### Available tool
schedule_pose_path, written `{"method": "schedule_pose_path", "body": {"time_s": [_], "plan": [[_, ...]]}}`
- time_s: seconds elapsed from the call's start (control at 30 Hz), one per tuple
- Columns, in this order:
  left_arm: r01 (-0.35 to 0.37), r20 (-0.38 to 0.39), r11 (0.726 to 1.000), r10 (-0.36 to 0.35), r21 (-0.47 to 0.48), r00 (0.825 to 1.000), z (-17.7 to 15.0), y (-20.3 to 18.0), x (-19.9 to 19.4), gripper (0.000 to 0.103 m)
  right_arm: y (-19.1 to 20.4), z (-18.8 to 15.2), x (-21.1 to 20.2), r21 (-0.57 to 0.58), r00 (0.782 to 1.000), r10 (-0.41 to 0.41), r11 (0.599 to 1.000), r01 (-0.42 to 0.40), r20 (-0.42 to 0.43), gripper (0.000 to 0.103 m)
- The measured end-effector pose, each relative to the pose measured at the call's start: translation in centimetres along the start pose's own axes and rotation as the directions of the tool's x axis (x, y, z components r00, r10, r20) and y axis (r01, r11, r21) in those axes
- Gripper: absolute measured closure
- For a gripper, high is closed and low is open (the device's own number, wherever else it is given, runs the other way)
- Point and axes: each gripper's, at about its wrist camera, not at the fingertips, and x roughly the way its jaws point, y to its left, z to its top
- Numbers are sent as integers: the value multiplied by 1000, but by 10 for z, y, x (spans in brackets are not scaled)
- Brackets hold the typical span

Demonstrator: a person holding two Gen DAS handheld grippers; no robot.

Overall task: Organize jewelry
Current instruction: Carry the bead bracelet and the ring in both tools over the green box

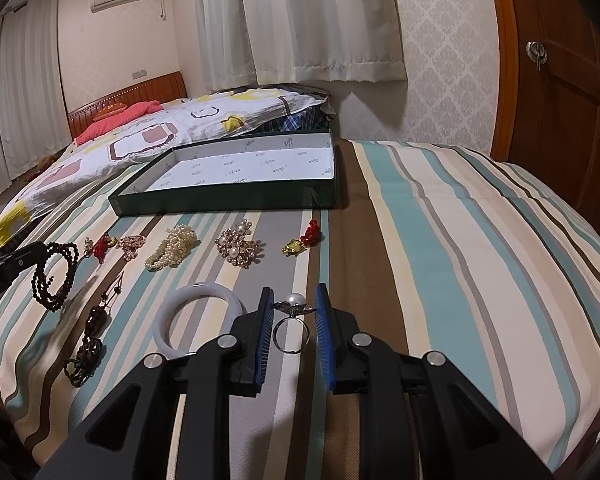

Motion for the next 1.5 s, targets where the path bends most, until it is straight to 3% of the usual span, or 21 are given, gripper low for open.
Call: {"method": "schedule_pose_path", "body": {"time_s": [0.27,0.6,0.97,1.07,1.27,1.5], "plan": [[4,24,1000,-4,4,1000,9,-2,-5,97,1,5,-3,5,1000,6,1000,-6,12,81],[23,99,1000,-25,20,995,47,-14,-5,97,12,44,-3,-4,995,45,999,-44,85,81],[46,170,998,-51,29,984,119,-26,55,97,16,116,47,-37,985,75,997,-70,153,81],[50,144,999,-52,12,988,131,-24,85,97,15,130,72,-39,987,70,997,-65,143,81],[24,21,999,-23,-28,1000,130,-11,153,97,8,137,130,-21,998,61,998,-61,30,81],[9,-139,997,-19,-72,990,119,0,197,97,5,129,162,-12,995,47,999,-48,-89,81]]}}
